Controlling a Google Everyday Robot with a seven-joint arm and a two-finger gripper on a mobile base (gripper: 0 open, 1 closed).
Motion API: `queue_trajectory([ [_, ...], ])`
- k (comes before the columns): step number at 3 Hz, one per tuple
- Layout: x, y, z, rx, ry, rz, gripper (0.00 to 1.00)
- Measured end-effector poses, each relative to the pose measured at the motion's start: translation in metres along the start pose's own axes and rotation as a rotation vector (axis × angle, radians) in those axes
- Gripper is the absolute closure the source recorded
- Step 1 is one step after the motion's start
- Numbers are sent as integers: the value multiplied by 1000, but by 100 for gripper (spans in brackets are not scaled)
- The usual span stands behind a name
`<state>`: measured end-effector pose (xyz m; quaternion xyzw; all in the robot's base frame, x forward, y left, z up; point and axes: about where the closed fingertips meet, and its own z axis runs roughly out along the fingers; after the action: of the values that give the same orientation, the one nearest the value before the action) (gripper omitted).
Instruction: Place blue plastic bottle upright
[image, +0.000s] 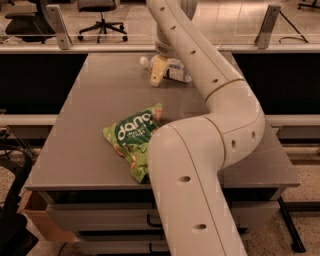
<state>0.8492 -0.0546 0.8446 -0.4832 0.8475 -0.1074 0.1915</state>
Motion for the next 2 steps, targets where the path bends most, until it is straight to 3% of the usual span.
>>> queue_trajectory([
  [1, -1, 2, 5, -10, 10, -4, 17],
  [2, -2, 1, -1, -10, 9, -4, 48],
])
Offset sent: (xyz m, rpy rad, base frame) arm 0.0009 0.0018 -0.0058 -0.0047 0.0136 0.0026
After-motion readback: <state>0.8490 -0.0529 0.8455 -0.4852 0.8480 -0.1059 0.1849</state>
